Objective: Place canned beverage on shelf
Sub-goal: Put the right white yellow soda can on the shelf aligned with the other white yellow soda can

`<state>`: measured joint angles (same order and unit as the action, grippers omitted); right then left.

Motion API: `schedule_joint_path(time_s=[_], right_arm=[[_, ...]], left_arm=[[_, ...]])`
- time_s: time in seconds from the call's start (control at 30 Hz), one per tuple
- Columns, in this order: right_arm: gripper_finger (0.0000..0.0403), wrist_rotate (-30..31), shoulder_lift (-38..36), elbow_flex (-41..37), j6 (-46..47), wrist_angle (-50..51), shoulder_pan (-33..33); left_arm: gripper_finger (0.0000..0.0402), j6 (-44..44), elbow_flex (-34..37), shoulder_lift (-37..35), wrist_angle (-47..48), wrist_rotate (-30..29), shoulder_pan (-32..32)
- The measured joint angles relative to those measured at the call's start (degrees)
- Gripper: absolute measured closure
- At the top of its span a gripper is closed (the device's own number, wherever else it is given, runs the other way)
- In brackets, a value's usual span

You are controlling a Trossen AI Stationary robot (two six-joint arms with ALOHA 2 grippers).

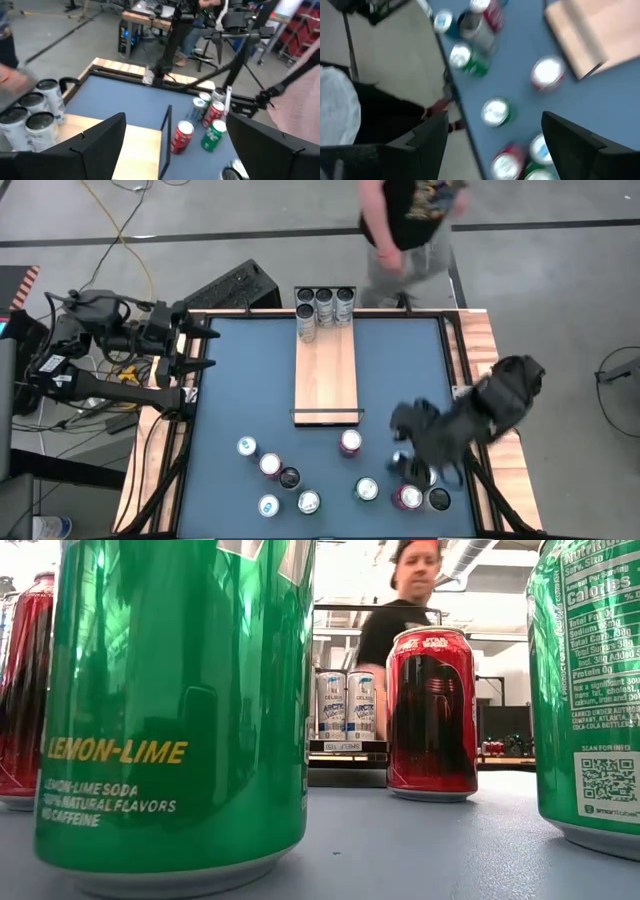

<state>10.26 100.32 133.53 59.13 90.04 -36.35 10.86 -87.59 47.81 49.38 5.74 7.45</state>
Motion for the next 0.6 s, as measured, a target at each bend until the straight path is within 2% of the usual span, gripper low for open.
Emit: schedule_joint_path(time_s=[0.33, 0.53, 0.6], right_arm=[[0.0101, -10.1, 8.2, 0.0, 12.2, 0.0, -9.0], [0.0101, -10.4, 10.9, -0.1, 20.8, -0.7, -12.7], [0.0101, -8.6, 10.7, -0.1, 21.9, -7.2, -12.9]], left_arm=[[0.007, 0.1, 0.0, 0.3, 1.1, 2.0, 0.0], [0.007, 0.0, 0.0, 0.3, 1.0, 2.1, 0.0], [0.007, 0.0, 0.0, 0.3, 1.0, 2.1, 0.0]])
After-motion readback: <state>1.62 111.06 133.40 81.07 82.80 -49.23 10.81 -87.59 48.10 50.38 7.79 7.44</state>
